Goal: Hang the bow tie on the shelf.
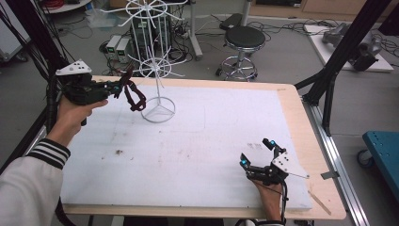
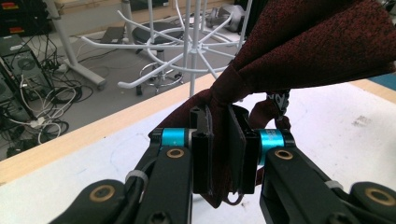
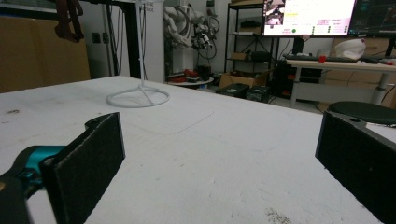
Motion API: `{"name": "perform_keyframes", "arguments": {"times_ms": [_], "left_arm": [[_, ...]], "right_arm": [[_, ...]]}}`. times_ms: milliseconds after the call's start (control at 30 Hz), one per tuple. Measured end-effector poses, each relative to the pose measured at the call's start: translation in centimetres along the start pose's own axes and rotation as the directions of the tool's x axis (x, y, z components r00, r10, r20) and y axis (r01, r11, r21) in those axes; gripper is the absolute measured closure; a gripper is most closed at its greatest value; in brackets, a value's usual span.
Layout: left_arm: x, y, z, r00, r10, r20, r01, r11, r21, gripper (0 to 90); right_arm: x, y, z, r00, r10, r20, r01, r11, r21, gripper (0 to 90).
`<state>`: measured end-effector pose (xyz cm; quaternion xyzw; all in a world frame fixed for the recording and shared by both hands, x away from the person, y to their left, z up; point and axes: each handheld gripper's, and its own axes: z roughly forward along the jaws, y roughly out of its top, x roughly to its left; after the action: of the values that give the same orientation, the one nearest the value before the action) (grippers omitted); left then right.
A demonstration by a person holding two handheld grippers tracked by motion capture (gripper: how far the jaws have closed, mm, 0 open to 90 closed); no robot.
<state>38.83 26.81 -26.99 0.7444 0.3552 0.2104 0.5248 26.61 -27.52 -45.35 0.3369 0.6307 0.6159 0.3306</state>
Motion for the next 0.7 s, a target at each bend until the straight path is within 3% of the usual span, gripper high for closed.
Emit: {"name": "perform_keyframes", "arguments": {"times_ms": [700], "left_arm": [[0.6, -0.4, 2.7, 0.9990, -0.028, -0.034, 0.028, 0.9996, 0.004, 80.4]], "right_arm": [[0.0, 0.0, 0.0, 1.0000, 0.000, -0.001, 0.000, 1.000, 0.000, 0.6]]}}
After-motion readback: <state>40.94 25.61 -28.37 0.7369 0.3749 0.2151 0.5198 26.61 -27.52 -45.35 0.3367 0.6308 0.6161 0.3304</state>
